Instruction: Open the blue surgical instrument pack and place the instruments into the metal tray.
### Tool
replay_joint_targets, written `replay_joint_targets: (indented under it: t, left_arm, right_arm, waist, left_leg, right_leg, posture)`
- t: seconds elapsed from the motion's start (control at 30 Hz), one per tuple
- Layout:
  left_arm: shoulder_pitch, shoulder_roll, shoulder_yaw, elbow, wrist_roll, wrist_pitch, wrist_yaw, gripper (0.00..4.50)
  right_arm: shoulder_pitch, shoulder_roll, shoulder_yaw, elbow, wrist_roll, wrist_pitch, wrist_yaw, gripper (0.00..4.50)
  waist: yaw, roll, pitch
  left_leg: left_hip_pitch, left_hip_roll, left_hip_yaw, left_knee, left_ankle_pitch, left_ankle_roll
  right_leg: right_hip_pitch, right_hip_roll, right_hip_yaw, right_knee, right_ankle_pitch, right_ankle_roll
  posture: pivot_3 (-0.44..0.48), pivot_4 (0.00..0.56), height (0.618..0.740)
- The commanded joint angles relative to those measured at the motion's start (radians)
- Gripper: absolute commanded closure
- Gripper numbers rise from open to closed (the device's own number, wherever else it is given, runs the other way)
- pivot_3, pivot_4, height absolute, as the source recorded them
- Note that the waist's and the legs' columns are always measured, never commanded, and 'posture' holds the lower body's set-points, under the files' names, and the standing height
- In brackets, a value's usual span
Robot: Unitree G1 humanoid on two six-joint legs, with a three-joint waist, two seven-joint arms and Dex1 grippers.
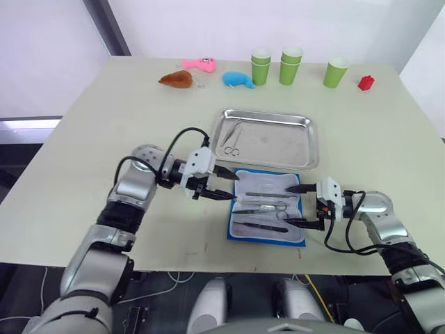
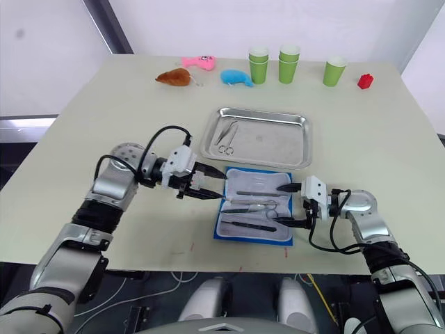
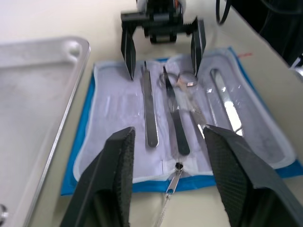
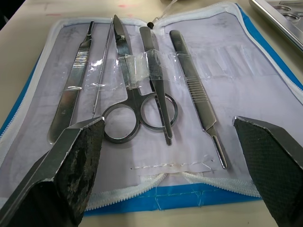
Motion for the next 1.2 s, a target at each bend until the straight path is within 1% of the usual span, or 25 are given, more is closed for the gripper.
replay_joint_targets:
  t: [0.03,0.07,0.2,0.3,0.5,0.7,0.73,0.77,0.87,0.9,0.93,0.97,1.1,1.2]
  left_arm:
    - [-0.034,-0.015,0.002,0.027,0.020,-0.043,0.003,2.13]
    - [-0.036,-0.018,0.005,0.034,0.023,-0.048,0.001,2.13]
    - [-0.068,-0.096,-0.014,0.166,0.079,-0.135,0.048,2.13]
    - [-0.090,-0.126,-0.012,0.239,0.101,-0.177,0.050,2.13]
    - [-0.127,-0.165,-0.027,0.348,0.142,-0.243,0.057,2.13]
    - [-0.136,-0.190,-0.031,0.395,0.158,-0.261,0.040,2.13]
    - [-0.135,-0.192,-0.031,0.400,0.160,-0.262,0.036,2.41]
    - [-0.134,-0.193,-0.033,0.404,0.163,-0.265,0.034,2.41]
    - [-0.136,-0.196,-0.031,0.417,0.171,-0.271,0.029,3.68]
    - [-0.136,-0.196,-0.029,0.418,0.172,-0.273,0.027,3.91]
    - [-0.137,-0.196,-0.029,0.418,0.171,-0.272,0.025,4.28]
    - [-0.138,-0.197,-0.028,0.416,0.171,-0.271,0.024,4.45]
    - [-0.138,-0.187,-0.031,0.402,0.184,-0.269,0.040,4.45]
    - [-0.154,-0.159,-0.033,0.355,0.209,-0.211,0.067,4.45]
  right_arm:
    - [0.064,-0.012,0.055,0.078,-0.091,0.043,-0.012,0.00]
    - [0.064,-0.012,0.055,0.078,-0.091,0.043,-0.012,0.00]
    - [0.067,-0.007,0.054,0.076,-0.091,0.046,-0.020,0.00]
    - [0.064,-0.004,0.053,0.078,-0.092,0.048,-0.022,0.00]
    - [0.053,0.004,0.055,0.083,-0.096,0.049,-0.027,0.00]
    - [0.049,0.010,0.056,0.086,-0.099,0.049,-0.031,0.00]
    - [0.050,0.011,0.057,0.086,-0.100,0.049,-0.032,0.00]
    - [0.051,0.012,0.058,0.087,-0.101,0.048,-0.033,0.00]
    - [0.054,0.018,0.062,0.083,-0.102,0.050,-0.035,0.00]
    - [0.055,0.019,0.063,0.082,-0.102,0.051,-0.035,0.00]
    - [0.055,0.020,0.064,0.082,-0.103,0.051,-0.035,0.00]
    - [0.055,0.021,0.064,0.083,-0.103,0.051,-0.035,0.00]
    - [0.055,0.022,0.066,0.083,-0.105,0.052,-0.035,0.00]
    - [0.057,0.023,0.067,0.080,-0.105,0.054,-0.035,0.00]
  waist:
    - [0.000,0.000,0.000]
    - [0.000,0.000,0.000]
    - [0.001,-0.001,-0.001]
    - [-0.001,-0.001,-0.001]
    - [-0.001,-0.001,-0.001]
    - [-0.003,-0.001,-0.001]
    - [-0.003,-0.001,-0.001]
    - [-0.002,-0.001,-0.001]
    - [-0.003,-0.001,-0.001]
    - [-0.003,-0.001,-0.001]
    - [-0.003,-0.001,-0.001]
    - [-0.003,-0.001,-0.001]
    - [-0.003,-0.001,-0.001]
    - [-0.003,-0.001,-0.001]
  left_leg:
    - [0.000,0.000,0.000,0.000,0.000,0.000]
    - [0.000,0.000,0.000,0.000,0.000,0.000]
    - [0.000,0.000,0.000,0.000,0.000,0.000]
    - [0.000,0.000,0.001,0.001,0.000,0.000]
    - [0.000,0.000,0.001,0.001,0.000,0.000]
    - [0.001,0.000,0.001,0.001,0.000,0.000]
    - [0.001,0.000,0.001,0.001,0.000,0.000]
    - [0.001,0.000,0.001,0.001,0.000,0.000]
    - [0.001,0.000,0.001,0.001,0.000,0.000]
    - [0.001,0.001,0.001,0.001,0.000,0.000]
    - [0.001,0.001,0.001,0.001,0.000,0.000]
    - [0.001,0.001,0.001,0.001,0.000,0.000]
    - [0.001,0.001,0.001,0.001,0.000,0.000]
    - [0.002,0.003,0.001,0.001,0.000,0.000]
  right_leg:
    - [0.000,0.000,0.000,0.000,0.000,0.000]
    - [0.000,0.000,0.000,0.000,0.000,0.000]
    - [0.000,0.000,0.000,0.000,0.000,0.000]
    - [0.000,0.000,0.000,0.001,0.000,0.000]
    - [0.000,0.001,0.000,0.002,0.000,0.000]
    - [0.000,0.001,0.000,0.003,0.000,0.000]
    - [0.000,0.001,0.000,0.003,0.000,0.000]
    - [0.000,0.001,0.000,0.003,0.000,0.000]
    - [0.000,0.002,0.000,0.004,0.000,0.000]
    - [0.000,0.002,0.000,0.004,0.000,0.000]
    - [0.000,0.002,0.000,0.004,0.000,0.000]
    - [0.000,0.002,0.000,0.004,0.000,0.000]
    - [0.000,0.003,0.000,0.005,0.000,0.000]
    - [0.000,0.004,0.000,0.005,0.000,0.000]
  posture:
    - [0.000,0.150,0.739]
    - [0.000,0.150,0.739]
    - [0.000,0.150,0.739]
    - [0.000,0.150,0.739]
    - [0.000,0.150,0.739]
    - [0.000,0.150,0.739]
    - [0.000,0.150,0.739]
    - [0.000,0.150,0.739]
    - [0.000,0.150,0.739]
    - [0.000,0.150,0.739]
    - [0.000,0.150,0.739]
    - [0.000,0.150,0.739]
    - [0.000,0.150,0.739]
    - [0.000,0.150,0.739]
